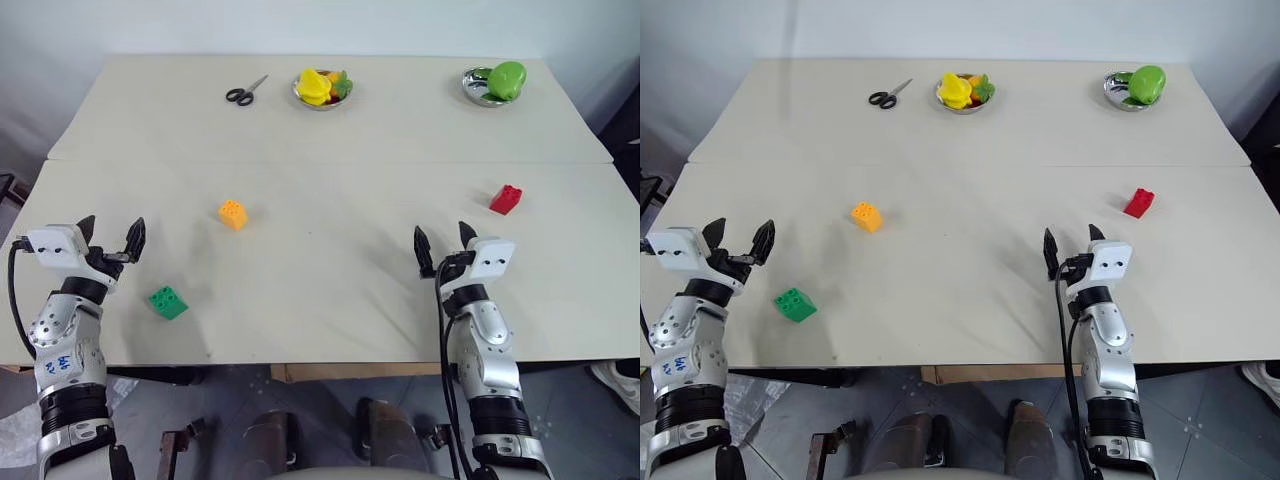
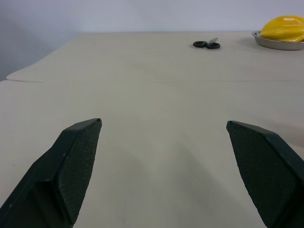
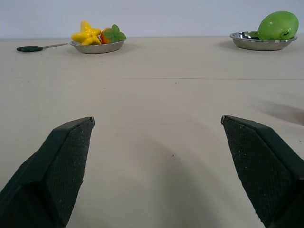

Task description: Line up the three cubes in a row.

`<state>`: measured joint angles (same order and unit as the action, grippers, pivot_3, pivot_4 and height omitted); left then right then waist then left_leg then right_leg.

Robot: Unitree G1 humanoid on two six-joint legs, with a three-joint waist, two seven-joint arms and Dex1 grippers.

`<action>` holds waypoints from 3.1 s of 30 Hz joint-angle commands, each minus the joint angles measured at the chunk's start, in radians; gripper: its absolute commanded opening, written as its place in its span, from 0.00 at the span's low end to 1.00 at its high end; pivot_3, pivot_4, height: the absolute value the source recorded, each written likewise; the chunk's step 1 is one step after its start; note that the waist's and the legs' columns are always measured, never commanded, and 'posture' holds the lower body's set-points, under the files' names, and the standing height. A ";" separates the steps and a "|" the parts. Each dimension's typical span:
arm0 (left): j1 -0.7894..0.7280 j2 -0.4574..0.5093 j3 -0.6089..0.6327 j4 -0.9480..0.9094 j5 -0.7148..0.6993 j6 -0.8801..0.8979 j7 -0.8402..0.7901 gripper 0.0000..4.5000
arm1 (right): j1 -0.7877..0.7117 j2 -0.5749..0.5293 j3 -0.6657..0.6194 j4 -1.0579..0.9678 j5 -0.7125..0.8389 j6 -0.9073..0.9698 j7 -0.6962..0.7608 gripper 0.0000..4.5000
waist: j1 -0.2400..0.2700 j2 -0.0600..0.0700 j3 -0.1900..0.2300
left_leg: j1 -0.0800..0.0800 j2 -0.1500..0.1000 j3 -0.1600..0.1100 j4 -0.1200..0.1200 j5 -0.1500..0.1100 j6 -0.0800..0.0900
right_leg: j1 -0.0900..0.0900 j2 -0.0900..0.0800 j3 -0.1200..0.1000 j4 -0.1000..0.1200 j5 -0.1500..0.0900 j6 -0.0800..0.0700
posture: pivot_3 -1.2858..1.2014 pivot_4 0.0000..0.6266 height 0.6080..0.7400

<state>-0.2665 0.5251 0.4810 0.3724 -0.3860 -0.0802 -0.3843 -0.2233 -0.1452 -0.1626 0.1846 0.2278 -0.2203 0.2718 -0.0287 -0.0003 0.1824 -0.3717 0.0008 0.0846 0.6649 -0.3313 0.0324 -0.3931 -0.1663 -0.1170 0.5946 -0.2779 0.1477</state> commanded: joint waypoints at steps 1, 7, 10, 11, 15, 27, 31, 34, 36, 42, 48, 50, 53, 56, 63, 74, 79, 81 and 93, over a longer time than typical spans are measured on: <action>-0.004 0.018 0.016 -0.015 0.011 -0.021 0.008 1.00 | -0.010 0.002 -0.006 -0.024 0.006 -0.026 0.001 1.00 | 0.000 0.000 0.000 | 0.000 0.000 0.000 0.000 0.000 0.000 | 0.000 0.000 0.000 0.000 0.000 0.000 | 0.52 0.24 1.00; 0.052 0.053 0.038 -0.210 -0.155 0.060 -0.182 1.00 | 0.019 -0.050 -0.017 -0.175 0.140 0.053 0.124 1.00 | -0.001 0.000 0.000 | 0.000 0.000 0.000 0.000 0.000 0.000 | 0.000 0.000 0.000 0.000 0.000 0.000 | 0.52 0.24 1.00; 0.067 0.145 -0.012 -0.338 -0.205 0.157 -0.330 1.00 | 0.072 -0.163 -0.041 -0.323 0.249 0.161 0.240 1.00 | 0.003 0.000 0.000 | -0.001 0.001 -0.001 0.001 -0.001 0.001 | 0.000 0.000 0.000 0.000 0.000 0.000 | 0.52 0.24 1.00; 0.069 0.167 -0.029 -0.362 -0.209 0.182 -0.362 1.00 | 0.086 -0.194 -0.051 -0.345 0.257 0.179 0.253 1.00 | 0.006 0.000 0.000 | -0.001 0.000 -0.001 0.001 -0.001 0.001 | 0.000 0.000 0.000 0.000 0.000 0.000 | 0.52 0.24 1.00; 0.069 0.257 -0.142 -0.453 -0.220 0.254 -0.542 1.00 | 0.178 -0.336 -0.185 -0.390 0.337 0.257 0.309 1.00 | 0.012 0.000 0.000 | 0.001 -0.001 0.000 0.001 -0.003 0.002 | 0.002 -0.001 0.001 -0.001 0.000 0.000 | 0.52 0.24 1.00; -0.003 0.252 -0.340 -0.529 -0.192 0.300 -0.724 1.00 | 0.318 -0.503 -0.359 -0.130 0.299 0.264 0.436 1.00 | 0.019 0.000 0.000 | 0.002 0.001 0.008 0.001 -0.004 0.003 | 0.001 0.001 0.004 -0.003 0.000 0.001 | 0.52 0.24 1.00; -0.033 0.229 -0.373 -0.514 -0.161 0.283 -0.729 1.00 | 0.117 -0.505 -0.318 -0.106 0.284 0.370 0.314 1.00 | 0.003 0.001 0.001 | 0.003 0.003 0.009 0.004 -0.004 0.002 | 0.000 0.002 0.005 -0.001 0.001 0.001 | 0.52 0.24 1.00; -0.050 0.206 -0.388 -0.505 -0.129 0.262 -0.711 1.00 | -0.031 -0.499 -0.261 -0.089 0.227 0.515 0.178 1.00 | 0.003 0.001 0.001 | 0.002 0.004 0.007 0.006 -0.004 0.002 | 0.000 0.002 0.005 0.000 0.001 0.001 | 0.52 0.24 1.00; -0.052 0.193 -0.397 -0.504 -0.108 0.245 -0.705 1.00 | -0.137 -0.476 -0.233 -0.059 0.205 0.581 0.099 1.00 | 0.002 0.001 0.001 | 0.002 0.004 0.007 0.005 -0.004 0.002 | 0.000 0.002 0.005 0.000 0.001 0.000 | 0.52 0.24 1.00; -0.052 0.169 -0.419 -0.515 -0.090 0.249 -0.704 1.00 | -0.364 -0.419 -0.158 0.133 0.051 0.610 -0.118 1.00 | 0.007 0.001 0.001 | -0.001 0.002 0.007 0.005 -0.004 0.002 | -0.002 0.002 0.004 0.000 0.001 0.000 | 0.52 0.24 1.00; -0.059 0.162 -0.428 -0.509 -0.055 0.225 -0.702 1.00 | -0.520 -0.365 -0.133 0.378 -0.054 0.490 -0.261 1.00 | 0.000 0.001 0.001 | -0.002 0.001 0.007 0.005 -0.004 0.002 | -0.002 0.002 0.003 -0.001 0.001 0.001 | 0.52 0.24 1.00; -0.058 0.161 -0.427 -0.513 -0.054 0.225 -0.700 1.00 | -0.542 -0.360 -0.120 0.424 -0.071 0.470 -0.258 1.00 | -0.001 0.001 0.001 | -0.002 0.001 0.007 0.004 -0.004 0.002 | -0.002 0.002 0.003 -0.001 0.001 0.001 | 0.52 0.24 1.00; -0.053 0.156 -0.420 -0.528 -0.055 0.230 -0.684 1.00 | -0.575 -0.329 -0.125 0.491 -0.072 0.448 -0.286 1.00 | -0.002 0.001 0.001 | -0.002 0.002 0.007 0.004 -0.004 0.002 | -0.002 0.002 0.003 -0.001 0.001 0.001 | 0.52 0.24 1.00; -0.045 0.157 -0.419 -0.537 -0.054 0.230 -0.677 1.00 | -0.596 -0.313 -0.122 0.539 -0.078 0.438 -0.290 0.96 | -0.003 0.001 0.001 | -0.002 0.002 0.007 0.004 -0.004 0.002 | -0.002 0.002 0.003 -0.001 0.001 0.001 | 0.52 0.24 1.00; -0.035 0.160 -0.416 -0.548 -0.049 0.227 -0.667 1.00 | -0.633 -0.276 -0.142 0.544 -0.073 0.441 -0.370 0.50 | -0.003 0.001 0.001 | -0.002 0.002 0.007 0.004 -0.004 0.002 | -0.002 0.002 0.003 -0.001 0.001 0.001 | 0.52 0.24 1.00; 0.004 0.191 -0.359 -0.556 -0.064 0.234 -0.665 1.00 | -0.599 -0.401 0.055 0.249 0.148 0.640 0.542 0.33 | -0.002 0.002 0.001 | -0.002 0.003 0.006 0.004 -0.004 0.003 | -0.002 0.003 0.003 -0.002 0.001 0.001 | 0.52 0.24 1.00; 0.018 0.191 -0.351 -0.547 -0.065 0.230 -0.667 1.00 | -0.568 -0.512 0.201 0.242 0.136 0.456 1.053 0.33 | 0.004 0.002 0.001 | -0.002 0.002 0.007 0.005 -0.005 0.003 | 0.000 0.003 0.002 -0.003 0.001 0.001 | 0.52 0.24 1.00; 0.020 0.188 -0.350 -0.548 -0.066 0.232 -0.666 1.00 | -0.579 -0.514 0.231 0.308 0.117 0.364 1.166 0.33 | 0.002 0.002 0.001 | -0.002 0.002 0.007 0.007 -0.005 0.004 | 0.000 0.003 0.002 -0.003 0.001 0.002 | 0.52 0.24 1.00; 0.059 0.196 -0.314 -0.576 -0.090 0.245 -0.661 1.00 | -0.636 -0.474 0.344 0.675 0.058 -0.083 1.343 0.33 | -0.001 0.002 0.001 | -0.002 0.003 0.006 0.010 -0.006 0.004 | 0.000 0.003 0.002 -0.002 0.001 0.002 | 0.52 0.24 1.00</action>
<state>-0.2155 0.7087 0.1398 -0.1596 -0.4491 0.1673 -1.0471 -0.8458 -0.6212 0.1892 0.8427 0.2588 -0.2509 1.5514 -0.0301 0.0013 0.1837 -0.3739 0.0042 0.0904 0.6755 -0.3370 0.0359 -0.3928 -0.1636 -0.1149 0.5927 -0.2765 0.1497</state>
